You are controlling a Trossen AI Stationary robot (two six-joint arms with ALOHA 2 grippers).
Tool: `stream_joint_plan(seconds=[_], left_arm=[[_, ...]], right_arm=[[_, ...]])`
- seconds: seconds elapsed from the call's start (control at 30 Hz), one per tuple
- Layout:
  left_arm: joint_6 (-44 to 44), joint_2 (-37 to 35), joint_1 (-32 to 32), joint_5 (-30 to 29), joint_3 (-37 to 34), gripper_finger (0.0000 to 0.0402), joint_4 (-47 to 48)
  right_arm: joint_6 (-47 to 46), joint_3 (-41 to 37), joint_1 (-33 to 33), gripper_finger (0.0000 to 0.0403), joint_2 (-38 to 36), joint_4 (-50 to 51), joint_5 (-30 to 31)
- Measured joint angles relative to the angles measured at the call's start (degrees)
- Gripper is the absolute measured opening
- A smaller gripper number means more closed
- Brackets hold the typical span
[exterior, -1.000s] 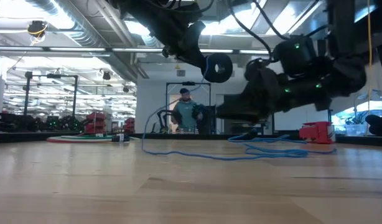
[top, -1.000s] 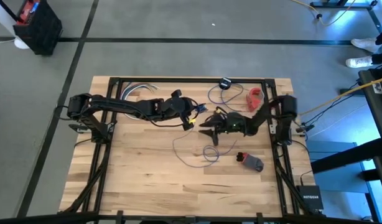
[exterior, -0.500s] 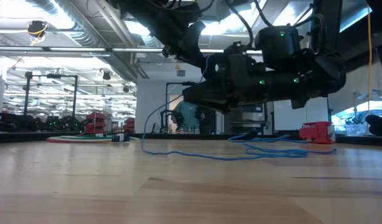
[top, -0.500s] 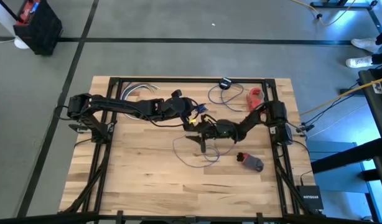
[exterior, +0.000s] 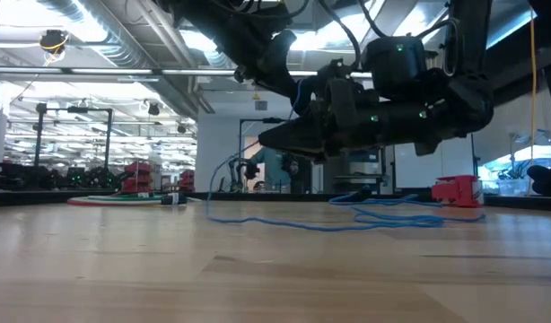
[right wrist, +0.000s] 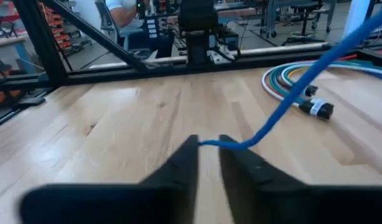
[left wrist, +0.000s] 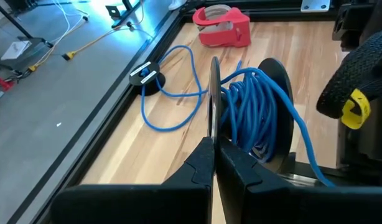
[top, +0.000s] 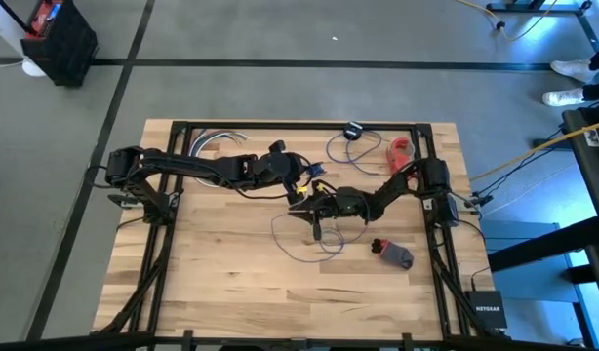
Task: Coil cords
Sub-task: Coil the blue wire onto the spool
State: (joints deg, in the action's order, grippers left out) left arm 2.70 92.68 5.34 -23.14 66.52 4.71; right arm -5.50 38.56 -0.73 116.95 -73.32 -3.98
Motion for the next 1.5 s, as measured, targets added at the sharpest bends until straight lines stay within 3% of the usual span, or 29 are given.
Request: stream_joint_plan(seconds=[0.1,0.37,0.73,1.0,1.13,1.3,1.5], left_arm=[[0.15,0.00,0.00,0.00,0.00,0.0000,-0.13],[0.33,0.00,-0.11,0.02,0.00,0.0000,0.01],[1.13,-3.45,-3.18,0.03,-0.07,0.0000,2.79],[1.73,-3.65,-3.98,-0.09,-0.11,0.0000,0.64],[2.27,-3.43,-3.82,-0.07,-0.09,0.0000,-3.43],[2.29,-3.43,-3.62,0.03,0.02,0.0000,-5.50],[4.71,-3.43,-6.33,0.04,-0.09,0.0000,-2.99]], right_arm=[[0.06,-0.03,0.00,0.0012,0.00,-1.06,0.06],[1.11,-0.03,-0.04,0.0005,0.00,0.37,1.95],[1.03,-8.32,-0.04,0.0003,-0.37,2.29,18.31],[-0.35,-10.47,-0.02,0.0002,-0.55,-0.34,18.90],[-0.66,-9.08,0.08,0.0001,-0.55,-3.63,13.76],[-1.05,-4.44,0.39,0.0001,-0.44,-0.86,9.92],[0.33,-4.89,-0.54,0.0001,-0.52,7.22,17.29]])
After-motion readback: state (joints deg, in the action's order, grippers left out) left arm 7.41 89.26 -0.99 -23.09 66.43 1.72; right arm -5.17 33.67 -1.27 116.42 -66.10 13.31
